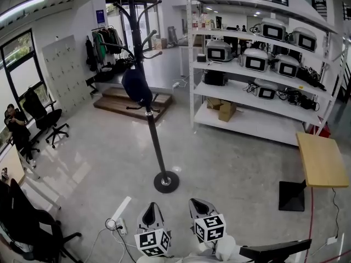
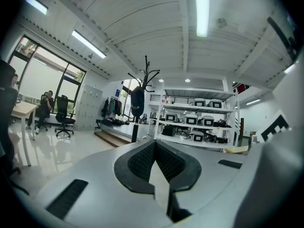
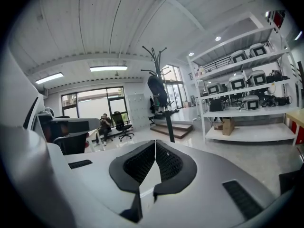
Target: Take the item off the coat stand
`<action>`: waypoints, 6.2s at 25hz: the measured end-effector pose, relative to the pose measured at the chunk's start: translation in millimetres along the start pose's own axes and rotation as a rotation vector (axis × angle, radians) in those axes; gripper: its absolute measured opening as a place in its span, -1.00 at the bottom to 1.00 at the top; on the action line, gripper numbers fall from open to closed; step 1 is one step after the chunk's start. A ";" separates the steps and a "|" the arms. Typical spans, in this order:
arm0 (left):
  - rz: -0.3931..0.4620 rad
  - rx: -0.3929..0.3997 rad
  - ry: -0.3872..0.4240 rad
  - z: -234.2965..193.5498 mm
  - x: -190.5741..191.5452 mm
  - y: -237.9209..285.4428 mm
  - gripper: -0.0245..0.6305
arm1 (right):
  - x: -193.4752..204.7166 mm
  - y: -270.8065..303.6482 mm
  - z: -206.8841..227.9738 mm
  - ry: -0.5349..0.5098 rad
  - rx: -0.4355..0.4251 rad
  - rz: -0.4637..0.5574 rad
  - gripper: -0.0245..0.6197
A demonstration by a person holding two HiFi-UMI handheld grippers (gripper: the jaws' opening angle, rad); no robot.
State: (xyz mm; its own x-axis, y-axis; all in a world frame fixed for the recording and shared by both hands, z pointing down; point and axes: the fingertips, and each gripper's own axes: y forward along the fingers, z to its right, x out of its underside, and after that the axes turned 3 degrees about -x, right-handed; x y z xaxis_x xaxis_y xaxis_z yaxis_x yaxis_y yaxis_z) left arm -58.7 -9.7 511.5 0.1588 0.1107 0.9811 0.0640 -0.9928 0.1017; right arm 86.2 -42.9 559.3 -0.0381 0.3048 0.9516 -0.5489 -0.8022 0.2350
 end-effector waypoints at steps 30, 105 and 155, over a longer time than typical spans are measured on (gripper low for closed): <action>0.032 0.029 0.005 -75.1 -35.1 193.5 -0.92 | -50.5 189.8 42.8 -0.017 0.005 0.002 -0.88; 0.135 0.062 0.085 -117.1 -257.8 449.6 0.11 | -101.5 322.0 118.2 0.022 0.003 -0.009 -0.88; 0.254 -0.154 0.140 -130.9 -308.8 441.4 -0.89 | -95.0 299.5 153.0 0.104 0.096 -0.004 -0.88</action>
State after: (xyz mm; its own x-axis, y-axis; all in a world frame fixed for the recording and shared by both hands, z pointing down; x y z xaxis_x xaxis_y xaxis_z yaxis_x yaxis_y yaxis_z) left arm -208.5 -488.2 275.0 0.0130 -0.1383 0.9903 -0.1116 -0.9844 -0.1361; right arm 53.2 -390.6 569.6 -0.1252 0.3552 0.9264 -0.4670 -0.8449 0.2609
